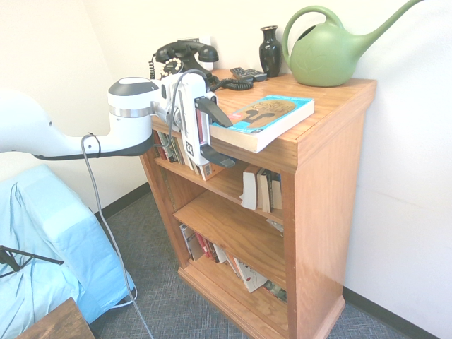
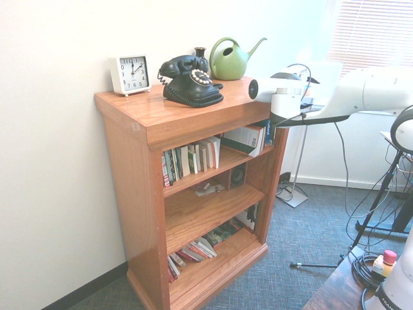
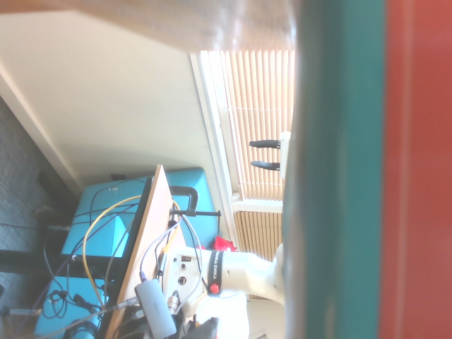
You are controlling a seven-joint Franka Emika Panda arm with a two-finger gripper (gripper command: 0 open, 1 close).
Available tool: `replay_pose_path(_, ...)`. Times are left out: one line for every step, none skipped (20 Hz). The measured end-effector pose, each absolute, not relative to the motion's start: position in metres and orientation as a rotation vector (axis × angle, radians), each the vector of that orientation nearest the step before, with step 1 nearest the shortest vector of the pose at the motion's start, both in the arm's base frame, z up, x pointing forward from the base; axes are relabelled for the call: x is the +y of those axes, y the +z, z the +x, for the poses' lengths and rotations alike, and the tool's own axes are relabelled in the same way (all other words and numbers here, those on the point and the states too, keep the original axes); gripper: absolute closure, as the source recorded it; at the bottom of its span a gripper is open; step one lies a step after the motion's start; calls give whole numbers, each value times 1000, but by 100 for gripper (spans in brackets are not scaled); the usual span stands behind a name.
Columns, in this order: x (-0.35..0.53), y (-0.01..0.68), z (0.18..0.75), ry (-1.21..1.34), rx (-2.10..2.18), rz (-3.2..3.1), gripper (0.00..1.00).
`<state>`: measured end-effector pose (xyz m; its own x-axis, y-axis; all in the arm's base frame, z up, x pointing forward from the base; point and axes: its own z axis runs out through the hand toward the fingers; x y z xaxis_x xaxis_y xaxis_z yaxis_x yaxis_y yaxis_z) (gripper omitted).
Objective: Organize the shelf
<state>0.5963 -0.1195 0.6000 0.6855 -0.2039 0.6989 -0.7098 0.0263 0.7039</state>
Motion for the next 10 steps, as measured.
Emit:
replay_pose_path(-120,602,597,461,-784,1531,0)
replay_pose_path(-119,604,598,463,-785,1531,0)
replay_pose_path(-118,605,599,466,-785,1532,0)
replay_pose_path(-116,606,600,470,-783,1534,0)
replay_pose_path(-113,606,601,475,-780,1536,0)
replay_pose_path(-110,606,602,479,-777,1538,0)
replay_pose_path(-107,607,602,483,-775,1540,0)
replay_pose_path(-106,607,602,484,-774,1541,0)
replay_pose_path(-106,607,603,485,-773,1541,0)
replay_pose_path(-106,607,603,484,-772,1541,0)
